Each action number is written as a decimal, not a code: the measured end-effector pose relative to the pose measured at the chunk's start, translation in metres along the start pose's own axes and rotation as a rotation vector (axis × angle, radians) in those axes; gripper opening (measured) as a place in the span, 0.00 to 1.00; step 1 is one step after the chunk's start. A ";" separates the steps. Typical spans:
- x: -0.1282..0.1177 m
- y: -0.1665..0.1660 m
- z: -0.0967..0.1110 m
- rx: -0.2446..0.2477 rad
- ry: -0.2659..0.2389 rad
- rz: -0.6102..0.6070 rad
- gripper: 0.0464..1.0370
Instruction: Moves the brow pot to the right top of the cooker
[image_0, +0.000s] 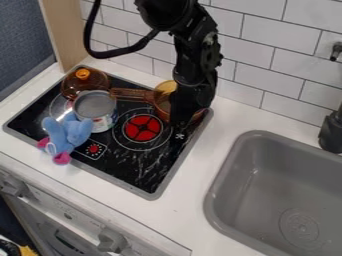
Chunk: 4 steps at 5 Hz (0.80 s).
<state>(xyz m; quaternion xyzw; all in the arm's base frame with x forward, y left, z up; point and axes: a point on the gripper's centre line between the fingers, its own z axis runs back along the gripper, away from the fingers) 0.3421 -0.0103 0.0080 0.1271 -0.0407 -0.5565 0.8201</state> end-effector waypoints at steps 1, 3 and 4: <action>0.000 -0.001 -0.003 -0.012 0.005 -0.007 0.22; -0.001 -0.004 0.002 -0.024 -0.009 0.001 0.82; -0.010 0.001 0.017 -0.001 -0.020 0.015 0.98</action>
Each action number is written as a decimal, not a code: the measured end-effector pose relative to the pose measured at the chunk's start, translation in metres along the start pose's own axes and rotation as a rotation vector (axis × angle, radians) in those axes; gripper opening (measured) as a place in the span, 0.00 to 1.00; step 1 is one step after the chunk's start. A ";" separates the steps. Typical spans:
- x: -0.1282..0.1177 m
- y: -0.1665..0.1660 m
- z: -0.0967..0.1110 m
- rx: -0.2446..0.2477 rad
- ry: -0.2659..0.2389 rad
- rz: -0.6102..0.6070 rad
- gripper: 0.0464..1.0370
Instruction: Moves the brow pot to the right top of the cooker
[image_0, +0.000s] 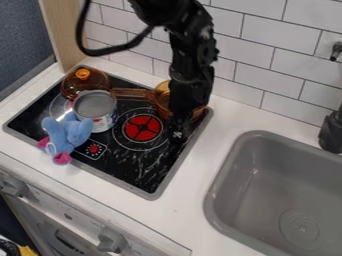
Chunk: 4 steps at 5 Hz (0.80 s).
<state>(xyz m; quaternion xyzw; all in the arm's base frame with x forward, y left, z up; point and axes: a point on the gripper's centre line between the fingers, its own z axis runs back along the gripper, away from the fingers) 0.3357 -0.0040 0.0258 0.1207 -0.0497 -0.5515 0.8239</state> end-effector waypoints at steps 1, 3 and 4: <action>-0.010 0.007 0.021 0.021 -0.022 0.042 0.97; -0.029 0.017 0.062 0.073 -0.046 0.070 0.96; -0.030 0.018 0.062 0.076 -0.046 0.069 0.96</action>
